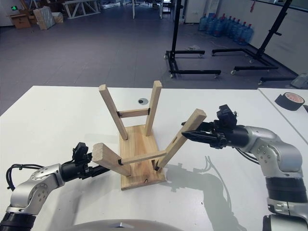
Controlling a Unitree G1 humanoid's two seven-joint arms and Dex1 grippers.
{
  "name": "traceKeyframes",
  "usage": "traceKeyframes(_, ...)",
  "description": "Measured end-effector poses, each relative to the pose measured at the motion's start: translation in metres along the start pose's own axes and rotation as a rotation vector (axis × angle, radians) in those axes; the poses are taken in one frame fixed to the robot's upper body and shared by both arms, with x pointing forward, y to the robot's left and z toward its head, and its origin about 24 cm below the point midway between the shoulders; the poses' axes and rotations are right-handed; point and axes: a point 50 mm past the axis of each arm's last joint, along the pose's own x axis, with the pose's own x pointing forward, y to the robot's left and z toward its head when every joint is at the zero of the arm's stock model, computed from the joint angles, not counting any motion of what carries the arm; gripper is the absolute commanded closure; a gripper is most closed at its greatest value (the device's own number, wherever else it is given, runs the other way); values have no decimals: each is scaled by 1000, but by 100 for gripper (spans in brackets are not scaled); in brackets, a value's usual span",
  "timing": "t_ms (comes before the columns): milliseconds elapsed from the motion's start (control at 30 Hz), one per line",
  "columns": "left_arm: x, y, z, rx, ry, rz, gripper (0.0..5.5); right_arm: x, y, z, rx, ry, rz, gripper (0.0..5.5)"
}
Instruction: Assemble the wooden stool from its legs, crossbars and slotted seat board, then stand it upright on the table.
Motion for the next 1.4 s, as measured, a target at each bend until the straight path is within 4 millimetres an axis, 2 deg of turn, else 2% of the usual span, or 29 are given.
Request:
traceKeyframes(733,5,1,-4,-1,17,-20,95,23,-16,6,-71,66,173,347)
traceKeyframes(1167,5,-1,-7,-10,25,-33,95,35,-25,23,-142,210,258,347)
traceKeyframes(1400,6,-1,-8,-13,30,-39,95,44,-29,29,-198,228,285,347)
